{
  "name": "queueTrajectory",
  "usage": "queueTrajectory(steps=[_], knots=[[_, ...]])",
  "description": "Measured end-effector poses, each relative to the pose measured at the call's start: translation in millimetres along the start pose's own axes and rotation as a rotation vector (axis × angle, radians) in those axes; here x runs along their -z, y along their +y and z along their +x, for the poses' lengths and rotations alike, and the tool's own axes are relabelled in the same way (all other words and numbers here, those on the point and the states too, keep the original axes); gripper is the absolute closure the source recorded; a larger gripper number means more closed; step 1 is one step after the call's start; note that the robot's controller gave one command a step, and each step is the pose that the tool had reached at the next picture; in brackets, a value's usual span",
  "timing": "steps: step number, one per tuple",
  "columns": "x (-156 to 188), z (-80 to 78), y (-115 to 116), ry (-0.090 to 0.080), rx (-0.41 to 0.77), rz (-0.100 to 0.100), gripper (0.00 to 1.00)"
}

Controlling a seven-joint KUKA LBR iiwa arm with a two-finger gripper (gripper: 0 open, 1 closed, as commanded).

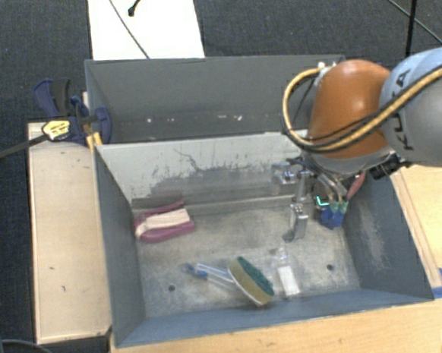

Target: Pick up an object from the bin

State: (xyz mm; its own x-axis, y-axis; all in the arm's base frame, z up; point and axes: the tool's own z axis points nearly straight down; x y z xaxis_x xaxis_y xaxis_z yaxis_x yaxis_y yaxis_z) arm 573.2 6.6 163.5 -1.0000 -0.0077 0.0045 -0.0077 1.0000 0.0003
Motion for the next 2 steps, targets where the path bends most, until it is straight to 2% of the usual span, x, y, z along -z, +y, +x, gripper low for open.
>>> queueTrajectory(steps=[1,2], knots=[[-42.3,56.5,40.1,-0.002,0.361,-0.001,0.0],[-83.7,66.9,41.3,-0.002,0.386,0.0,0.0]])
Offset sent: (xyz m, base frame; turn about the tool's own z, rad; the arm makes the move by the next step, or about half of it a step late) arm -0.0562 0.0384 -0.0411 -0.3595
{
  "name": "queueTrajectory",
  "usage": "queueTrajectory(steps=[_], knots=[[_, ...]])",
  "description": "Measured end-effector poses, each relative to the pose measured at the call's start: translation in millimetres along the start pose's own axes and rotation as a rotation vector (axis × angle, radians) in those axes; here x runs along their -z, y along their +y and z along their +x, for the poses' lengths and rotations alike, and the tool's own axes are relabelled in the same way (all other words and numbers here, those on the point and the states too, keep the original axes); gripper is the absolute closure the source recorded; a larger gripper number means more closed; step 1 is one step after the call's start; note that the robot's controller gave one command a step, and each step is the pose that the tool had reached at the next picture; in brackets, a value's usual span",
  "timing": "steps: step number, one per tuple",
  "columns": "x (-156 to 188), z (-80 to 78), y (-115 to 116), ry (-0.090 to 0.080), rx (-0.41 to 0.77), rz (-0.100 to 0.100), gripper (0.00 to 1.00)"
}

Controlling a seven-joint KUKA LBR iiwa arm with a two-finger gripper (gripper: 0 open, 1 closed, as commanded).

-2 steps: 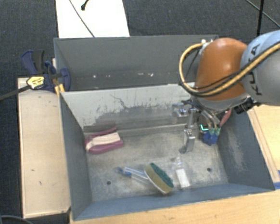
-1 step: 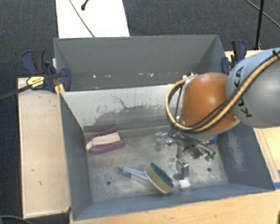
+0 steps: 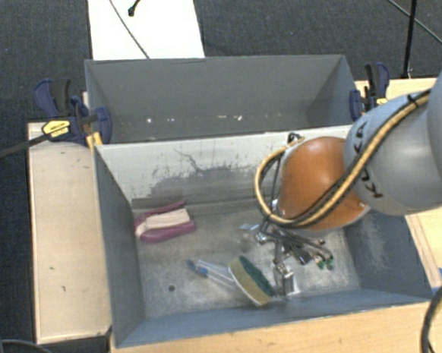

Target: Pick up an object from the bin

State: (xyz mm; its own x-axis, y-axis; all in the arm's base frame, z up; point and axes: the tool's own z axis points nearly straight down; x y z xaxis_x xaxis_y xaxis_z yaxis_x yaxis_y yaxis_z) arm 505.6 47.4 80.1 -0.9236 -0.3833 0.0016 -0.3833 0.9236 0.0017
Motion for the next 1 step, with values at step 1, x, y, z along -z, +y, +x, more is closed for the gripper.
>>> queueTrajectory(steps=[1], knots=[[-8.9,25.2,-117.3,-0.005,-0.169,0.006,0.0]])
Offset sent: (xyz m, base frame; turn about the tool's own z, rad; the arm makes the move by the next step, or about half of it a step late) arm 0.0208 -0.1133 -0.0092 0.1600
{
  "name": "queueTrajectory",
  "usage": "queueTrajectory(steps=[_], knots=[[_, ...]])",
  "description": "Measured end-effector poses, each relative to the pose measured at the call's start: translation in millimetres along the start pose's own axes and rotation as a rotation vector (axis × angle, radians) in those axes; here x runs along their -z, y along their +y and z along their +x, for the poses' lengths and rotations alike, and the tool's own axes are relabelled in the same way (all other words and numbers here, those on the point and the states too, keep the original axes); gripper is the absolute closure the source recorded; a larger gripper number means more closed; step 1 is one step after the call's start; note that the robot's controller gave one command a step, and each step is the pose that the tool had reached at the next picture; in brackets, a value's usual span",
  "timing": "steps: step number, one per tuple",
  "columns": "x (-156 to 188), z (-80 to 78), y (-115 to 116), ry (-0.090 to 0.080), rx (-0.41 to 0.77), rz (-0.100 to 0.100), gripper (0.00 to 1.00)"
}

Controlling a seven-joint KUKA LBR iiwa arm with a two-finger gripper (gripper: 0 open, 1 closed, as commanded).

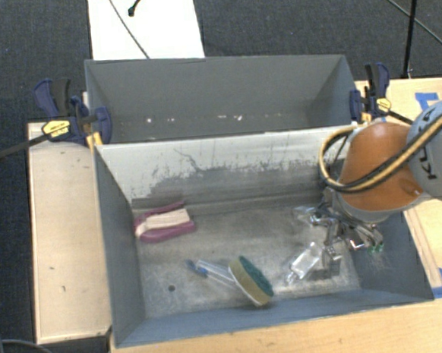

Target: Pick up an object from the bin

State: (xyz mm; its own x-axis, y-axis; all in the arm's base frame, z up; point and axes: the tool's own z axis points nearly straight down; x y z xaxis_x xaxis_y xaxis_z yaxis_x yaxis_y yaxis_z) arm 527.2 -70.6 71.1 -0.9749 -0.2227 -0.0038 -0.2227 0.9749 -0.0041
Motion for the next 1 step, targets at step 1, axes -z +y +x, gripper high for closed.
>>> queueTrajectory(steps=[1], knots=[[0.1,-1.0,4.5,0.0,0.005,-0.004,1.0]])
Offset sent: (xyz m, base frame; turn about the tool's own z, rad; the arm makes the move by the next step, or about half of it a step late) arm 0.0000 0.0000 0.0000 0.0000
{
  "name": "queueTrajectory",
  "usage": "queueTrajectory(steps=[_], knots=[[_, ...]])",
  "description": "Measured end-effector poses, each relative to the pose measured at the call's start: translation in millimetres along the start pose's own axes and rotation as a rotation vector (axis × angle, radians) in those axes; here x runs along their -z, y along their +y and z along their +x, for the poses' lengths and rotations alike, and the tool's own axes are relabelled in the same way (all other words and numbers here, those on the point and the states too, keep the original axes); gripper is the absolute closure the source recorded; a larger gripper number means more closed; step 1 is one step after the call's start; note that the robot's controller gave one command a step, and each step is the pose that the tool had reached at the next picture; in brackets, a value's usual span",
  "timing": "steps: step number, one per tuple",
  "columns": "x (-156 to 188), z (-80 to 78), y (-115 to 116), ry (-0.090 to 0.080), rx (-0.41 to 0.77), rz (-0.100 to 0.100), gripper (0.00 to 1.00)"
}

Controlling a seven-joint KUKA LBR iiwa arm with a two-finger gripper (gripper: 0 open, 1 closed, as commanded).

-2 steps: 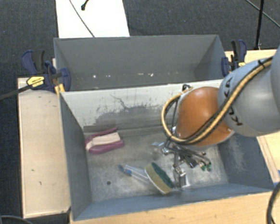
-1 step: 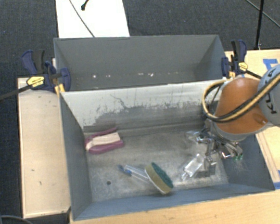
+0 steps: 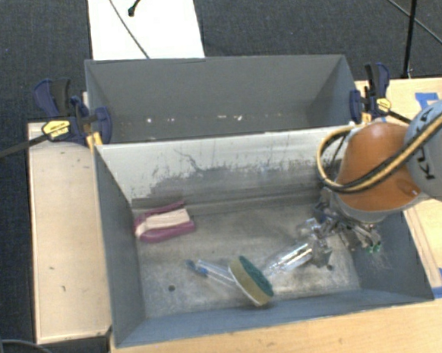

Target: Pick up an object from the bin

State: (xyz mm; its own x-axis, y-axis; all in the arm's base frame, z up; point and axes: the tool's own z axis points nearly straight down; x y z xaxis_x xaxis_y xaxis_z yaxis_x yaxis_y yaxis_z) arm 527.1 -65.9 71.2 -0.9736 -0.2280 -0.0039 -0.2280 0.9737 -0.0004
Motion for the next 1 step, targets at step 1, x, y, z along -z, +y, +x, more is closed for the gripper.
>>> queueTrajectory(steps=[1], knots=[[135.4,55.1,-55.9,-0.004,0.17,0.006,1.0]])
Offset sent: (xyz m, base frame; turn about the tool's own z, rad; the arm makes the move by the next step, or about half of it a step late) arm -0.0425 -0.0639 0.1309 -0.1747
